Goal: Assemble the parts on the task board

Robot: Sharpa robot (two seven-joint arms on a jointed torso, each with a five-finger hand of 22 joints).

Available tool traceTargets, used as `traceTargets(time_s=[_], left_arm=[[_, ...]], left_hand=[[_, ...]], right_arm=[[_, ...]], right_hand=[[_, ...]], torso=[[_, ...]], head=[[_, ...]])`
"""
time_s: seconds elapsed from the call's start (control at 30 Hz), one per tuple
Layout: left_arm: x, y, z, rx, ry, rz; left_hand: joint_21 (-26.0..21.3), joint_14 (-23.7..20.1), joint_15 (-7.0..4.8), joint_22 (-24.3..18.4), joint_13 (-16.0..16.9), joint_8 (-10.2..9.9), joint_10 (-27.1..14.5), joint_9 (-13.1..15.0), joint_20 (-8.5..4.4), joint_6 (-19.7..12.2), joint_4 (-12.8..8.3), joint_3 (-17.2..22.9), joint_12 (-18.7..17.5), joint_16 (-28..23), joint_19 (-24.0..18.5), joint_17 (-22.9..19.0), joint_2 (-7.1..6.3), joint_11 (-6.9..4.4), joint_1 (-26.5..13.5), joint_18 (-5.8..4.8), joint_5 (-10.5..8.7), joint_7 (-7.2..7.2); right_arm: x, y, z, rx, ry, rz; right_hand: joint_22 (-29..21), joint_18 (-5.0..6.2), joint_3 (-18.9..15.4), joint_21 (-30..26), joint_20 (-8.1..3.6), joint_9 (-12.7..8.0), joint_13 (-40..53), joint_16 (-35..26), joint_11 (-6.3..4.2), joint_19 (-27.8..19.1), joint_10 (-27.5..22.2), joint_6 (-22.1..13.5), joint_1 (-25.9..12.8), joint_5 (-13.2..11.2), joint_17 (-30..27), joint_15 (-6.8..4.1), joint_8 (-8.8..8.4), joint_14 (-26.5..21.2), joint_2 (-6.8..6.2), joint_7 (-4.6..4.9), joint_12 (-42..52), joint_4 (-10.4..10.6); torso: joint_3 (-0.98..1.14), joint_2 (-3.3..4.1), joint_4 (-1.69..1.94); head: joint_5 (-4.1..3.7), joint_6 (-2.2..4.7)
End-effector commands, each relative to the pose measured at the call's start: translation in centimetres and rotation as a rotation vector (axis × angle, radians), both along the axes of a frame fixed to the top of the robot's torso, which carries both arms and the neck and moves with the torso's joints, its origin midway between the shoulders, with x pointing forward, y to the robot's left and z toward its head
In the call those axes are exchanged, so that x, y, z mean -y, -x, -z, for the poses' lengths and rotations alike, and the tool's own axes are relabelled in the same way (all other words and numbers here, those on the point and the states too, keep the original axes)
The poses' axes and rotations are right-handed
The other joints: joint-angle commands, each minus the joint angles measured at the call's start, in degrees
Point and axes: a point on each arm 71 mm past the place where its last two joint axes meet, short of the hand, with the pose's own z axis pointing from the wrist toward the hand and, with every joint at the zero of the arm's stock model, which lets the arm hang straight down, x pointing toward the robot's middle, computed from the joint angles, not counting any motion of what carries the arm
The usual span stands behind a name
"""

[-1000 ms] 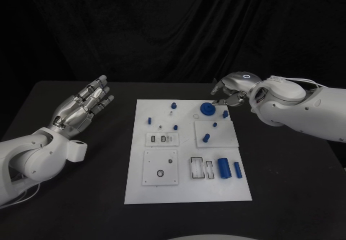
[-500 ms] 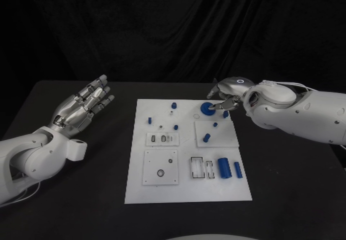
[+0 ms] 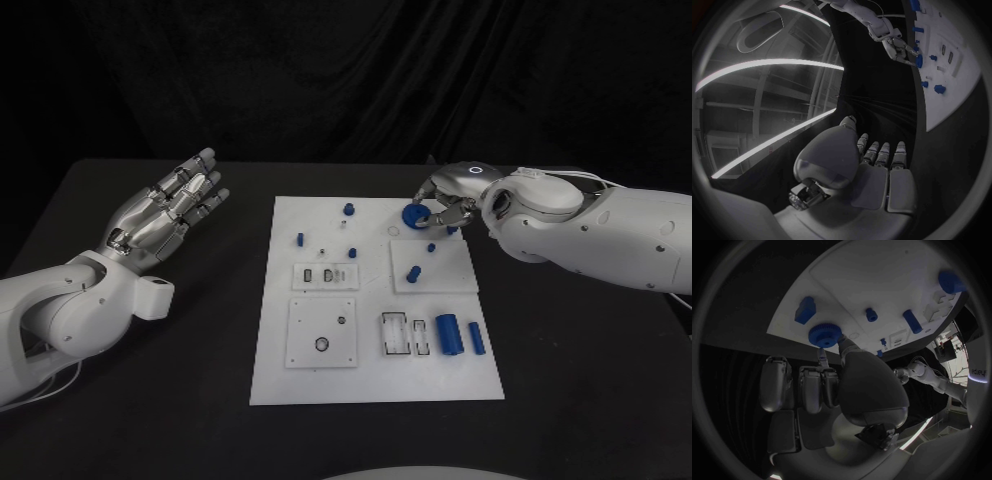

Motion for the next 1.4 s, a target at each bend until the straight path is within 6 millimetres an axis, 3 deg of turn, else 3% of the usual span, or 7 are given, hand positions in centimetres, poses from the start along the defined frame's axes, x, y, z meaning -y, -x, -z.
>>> traceTargets(time_s=[0.03,0.27,0.57,0.77,0.97,1.27,1.4], left_arm=[[-0.2,0.4,-1.4,0.175,0.119,0.005],[-0.1,0.4,-1.4,0.17,0.12,0.013],[0.1,0.4,-1.3,0.161,0.121,0.023],[0.1,0.3,-1.3,0.156,0.12,0.027],[0.1,0.3,-1.2,0.151,0.118,0.03],[0.1,0.2,-1.1,0.146,0.118,0.033],[0.0,0.2,-1.1,0.145,0.117,0.032]], left_hand=[[-0.2,0.08,0.39,-0.05,-0.02,0.04,0.12,0.06,0.3,0.01,-0.07,0.33,-0.11,-0.21,-0.05,-0.09,0.05,0.33,0.62,0.13,0.43,0.43],[-0.2,0.08,0.6,-0.05,-0.01,0.15,0.16,0.14,0.54,0.53,-0.27,0.54,-0.08,-0.21,-0.05,-0.09,0.05,0.42,0.92,0.17,0.77,1.03],[-0.2,0.08,0.8,-0.05,0.01,0.21,0.21,0.2,0.83,0.95,-0.62,0.85,-0.06,-0.21,-0.05,-0.09,0.04,0.48,1.29,0.24,1.38,1.63],[-0.2,0.08,0.88,-0.05,0.02,0.24,0.22,0.22,0.92,1.14,-0.8,0.98,-0.05,-0.21,-0.05,-0.09,0.01,0.44,1.44,0.27,1.57,1.87],[-0.2,0.08,0.94,-0.05,0.02,0.26,0.23,0.25,1.0,1.3,-0.9,1.06,-0.04,-0.21,-0.05,-0.09,0.0,0.37,1.52,0.29,1.68,2.16],[-0.2,0.08,1.03,-0.05,0.02,0.27,0.21,0.25,1.09,1.35,-1.02,1.17,-0.05,-0.21,-0.05,-0.09,0.01,0.36,1.6,0.31,1.83,2.35],[-0.2,0.08,1.04,-0.05,0.03,0.27,0.24,0.25,1.1,1.38,-1.04,1.18,-0.04,-0.21,-0.05,-0.09,0.01,0.36,1.61,0.31,1.86,2.37]], right_arm=[[0.1,0.0,0.4,-0.019,0.015,0.014],[0.1,-0.4,0.6,-0.025,0.023,0.024],[-0.1,-0.6,1.0,-0.037,0.031,0.023],[-0.2,-0.5,1.2,-0.047,0.034,0.02],[-0.2,-0.5,1.3,-0.053,0.037,0.019],[-0.5,0.3,0.9,-0.016,-0.001,-0.019],[-1.4,0.9,0.0,0.016,-0.029,-0.053]], right_hand=[[7.03,-0.25,-0.01,-0.43,0.06,0.05,15.07,-0.29,0.19,-0.25,5.96,0.34,0.89,-0.19,12.99,-0.14,0.25,5.03,0.0,0.17,0.14,-0.64],[7.01,-0.17,0.56,-0.87,0.37,0.22,15.07,-0.51,0.52,-0.46,5.96,0.38,2.78,2.04,12.77,0.16,0.01,4.92,0.2,0.46,0.14,-2.4],[7.25,-0.07,3.85,-1.48,0.35,1.36,15.07,-0.88,0.49,-0.57,5.96,1.96,7.33,9.5,12.49,0.12,0.54,4.76,0.69,0.4,0.14,-6.37],[7.34,-0.06,4.84,-1.59,0.2,2.0,15.07,-0.96,0.26,-0.56,5.96,2.22,8.4,10.09,12.45,-0.14,0.67,4.73,0.49,-0.03,0.14,-7.48],[7.61,-0.12,5.43,-1.54,0.02,4.19,15.07,-0.93,0.24,-0.4,5.96,4.44,8.48,10.72,12.56,-0.25,2.75,4.79,0.61,0.12,0.14,-8.29],[8.59,-0.32,4.43,-1.08,0.09,14.61,15.07,-0.63,0.29,0.37,5.96,4.04,7.49,10.58,13.1,-0.15,13.16,5.07,1.77,0.33,0.14,-10.23],[8.8,-0.36,4.32,-0.99,0.11,16.67,15.07,-0.6,0.27,0.56,5.96,2.82,7.15,10.52,13.17,-0.12,14.99,5.11,1.89,0.29,0.14,-10.26]], torso=[[0.05,0.03,-0.01],[0.06,-0.01,-0.02],[0.07,0.0,0.01],[0.06,-0.01,0.05],[0.04,-0.03,-0.01],[0.02,-0.03,-0.04],[-0.06,-0.04,-0.08]], head=[[-0.04,-0.08],[-0.1,-0.25],[-0.01,-0.18],[0.09,-0.21],[0.19,-0.25],[0.25,-0.16],[0.33,-0.15]])
